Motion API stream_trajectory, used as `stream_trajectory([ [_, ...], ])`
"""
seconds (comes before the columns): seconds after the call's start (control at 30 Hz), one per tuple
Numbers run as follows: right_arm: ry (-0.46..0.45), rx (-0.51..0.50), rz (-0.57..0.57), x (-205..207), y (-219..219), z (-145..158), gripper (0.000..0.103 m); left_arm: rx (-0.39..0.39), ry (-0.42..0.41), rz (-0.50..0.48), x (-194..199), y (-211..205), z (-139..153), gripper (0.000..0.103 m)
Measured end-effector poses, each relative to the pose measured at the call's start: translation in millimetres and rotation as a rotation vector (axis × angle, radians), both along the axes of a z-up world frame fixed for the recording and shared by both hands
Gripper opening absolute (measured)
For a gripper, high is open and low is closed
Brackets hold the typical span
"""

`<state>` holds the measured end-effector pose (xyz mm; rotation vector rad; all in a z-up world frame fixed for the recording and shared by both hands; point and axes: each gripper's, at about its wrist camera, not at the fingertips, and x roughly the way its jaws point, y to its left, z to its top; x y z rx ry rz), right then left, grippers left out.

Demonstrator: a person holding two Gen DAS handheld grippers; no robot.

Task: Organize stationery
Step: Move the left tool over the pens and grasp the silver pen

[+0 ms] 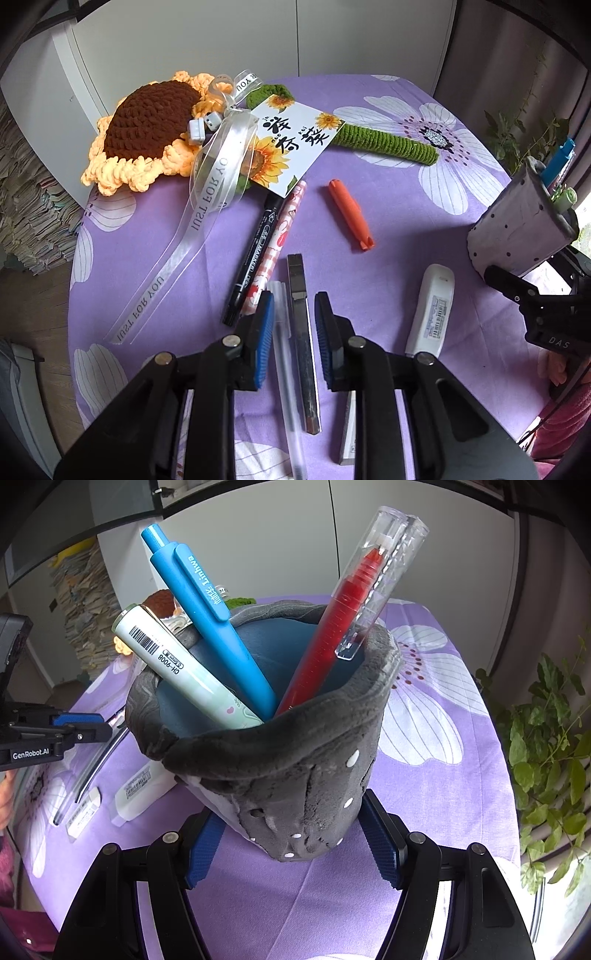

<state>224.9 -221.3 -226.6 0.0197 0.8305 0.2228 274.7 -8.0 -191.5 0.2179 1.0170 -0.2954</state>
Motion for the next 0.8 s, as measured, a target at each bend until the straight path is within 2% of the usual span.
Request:
stream_trajectory([
  [0.23, 0.000, 0.001, 0.000, 0.1, 0.3, 0.1, 0.072, 0.070, 0.002, -0.033, 19.5, -26.7, -12.6, 0.022],
  [0.37, 0.001, 0.006, -0.001, -0.3, -2.2, -0.2, 0.072, 0.114, -0.004, 0.006, 29.6, -26.5, -18.6, 0.022],
  [0.5, 0.002, 0.011, -0.001, -1.1, -3.6, -0.2, 0.072, 0.115, 0.012, 0.026, 32.4, -21.1, -21.2, 0.022],
  [0.7, 0.003, 0.012, -0.001, -2.1, -4.3, 0.1, 0.072, 0.112, 0.013, -0.009, 30.3, -30.6, -22.5, 0.014],
  [0.73, 0.003, 0.013, -0.001, -2.0, -4.2, 0.1, 0.072, 0.100, 0.020, -0.019, 29.5, -30.9, -22.5, 0.009],
  [0.8, 0.003, 0.013, -0.001, -2.3, -4.4, 0.1, 0.072, 0.070, 0.033, -0.024, 28.3, -30.4, -21.1, 0.009],
])
